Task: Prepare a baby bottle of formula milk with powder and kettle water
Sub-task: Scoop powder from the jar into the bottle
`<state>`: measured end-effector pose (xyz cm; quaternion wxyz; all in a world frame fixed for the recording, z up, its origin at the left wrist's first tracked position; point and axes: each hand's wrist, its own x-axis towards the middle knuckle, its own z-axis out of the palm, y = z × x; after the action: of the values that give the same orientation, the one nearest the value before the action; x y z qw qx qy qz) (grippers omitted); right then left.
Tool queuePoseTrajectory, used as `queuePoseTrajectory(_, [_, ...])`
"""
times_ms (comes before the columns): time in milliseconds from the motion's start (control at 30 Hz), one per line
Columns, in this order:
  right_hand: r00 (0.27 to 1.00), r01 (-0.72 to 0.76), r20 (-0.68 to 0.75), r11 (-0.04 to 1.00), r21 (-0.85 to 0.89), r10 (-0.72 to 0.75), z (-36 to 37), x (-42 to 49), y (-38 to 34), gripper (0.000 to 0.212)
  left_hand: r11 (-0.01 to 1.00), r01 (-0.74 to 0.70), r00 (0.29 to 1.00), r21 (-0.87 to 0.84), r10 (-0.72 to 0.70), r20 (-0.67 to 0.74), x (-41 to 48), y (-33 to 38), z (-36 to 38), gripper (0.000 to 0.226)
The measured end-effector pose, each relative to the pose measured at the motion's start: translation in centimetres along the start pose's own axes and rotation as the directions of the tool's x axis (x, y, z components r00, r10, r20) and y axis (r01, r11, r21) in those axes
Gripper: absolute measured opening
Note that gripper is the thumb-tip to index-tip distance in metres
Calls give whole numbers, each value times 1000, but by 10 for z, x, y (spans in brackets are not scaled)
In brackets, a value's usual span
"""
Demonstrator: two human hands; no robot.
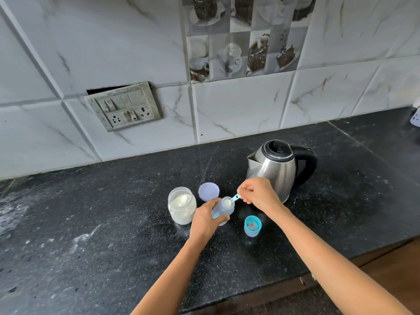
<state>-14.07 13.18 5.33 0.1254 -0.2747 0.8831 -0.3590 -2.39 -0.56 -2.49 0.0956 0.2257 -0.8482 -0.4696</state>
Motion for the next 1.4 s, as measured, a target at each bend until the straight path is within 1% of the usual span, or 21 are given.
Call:
queuePoseTrajectory(200, [979, 205, 58, 962, -180, -197, 3, 0, -7, 16, 998, 14, 998, -57, -11, 67, 3, -3, -1, 54])
queuePoseTrajectory(300, [933, 357, 147, 892, -275, -328, 6, -3, -2, 18, 994, 14, 997, -105, -6, 78, 3, -5, -1, 53])
queuePoseTrajectory(367, [908, 415, 200, 855, -310, -369, 9, -6, 0, 17, 992, 17, 996, -125, -5, 93, 2, -5, -2, 53])
queuePoseTrajectory(433, [915, 395, 192, 880, -263, -354, 10, -7, 1, 17, 989, 4, 996, -146, 9, 91, 1, -7, -1, 53])
queuePoseTrajectory(567, [939, 342, 107, 924, -169, -328, 9, -10, 2, 16, 984, -8, 998, -177, 19, 63, 0, -14, 1, 54])
queuePoseTrajectory(733, [958, 279, 120, 943, -179, -261, 8, -14, 2, 17, 981, -18, 999, -196, 24, 25, -3, -17, 3, 54])
queuePoseTrajectory(833, [959, 284, 68, 946, -158, -276, 8, -14, -2, 15, 980, -24, 1000, -197, 24, 1, -5, -15, 4, 55])
queuePoseTrajectory(967, [971, 230, 111, 959, -163, -214, 10, -16, -4, 15, 982, -15, 1000, -188, 15, 2, -7, -13, 5, 57])
queuePoseTrajectory(1067, [983, 181, 25, 979, -91, -179, 12, -15, -3, 15, 982, 2, 1000, -189, -3, -6, -7, -10, 5, 55])
queuePoseTrajectory(1167, [992, 124, 35, 987, -98, -121, 13, -18, -1, 16, 983, 7, 1000, -186, -10, -18, -8, -10, 6, 55])
queuePoseTrajectory(1233, [991, 132, -9, 988, -76, -133, 12, -19, -2, 15, 984, 5, 1000, -180, -9, -22, -8, -11, 6, 56])
queuePoseTrajectory(1300, [987, 146, -68, 989, -14, -147, 10, -20, -4, 13, 984, 16, 999, -180, -21, -26, -8, -12, 7, 55])
queuePoseTrajectory(1400, [988, 126, -97, 992, 32, -122, 2, -20, -6, 11, 979, 50, 998, -196, -57, -30, -9, -11, 7, 53])
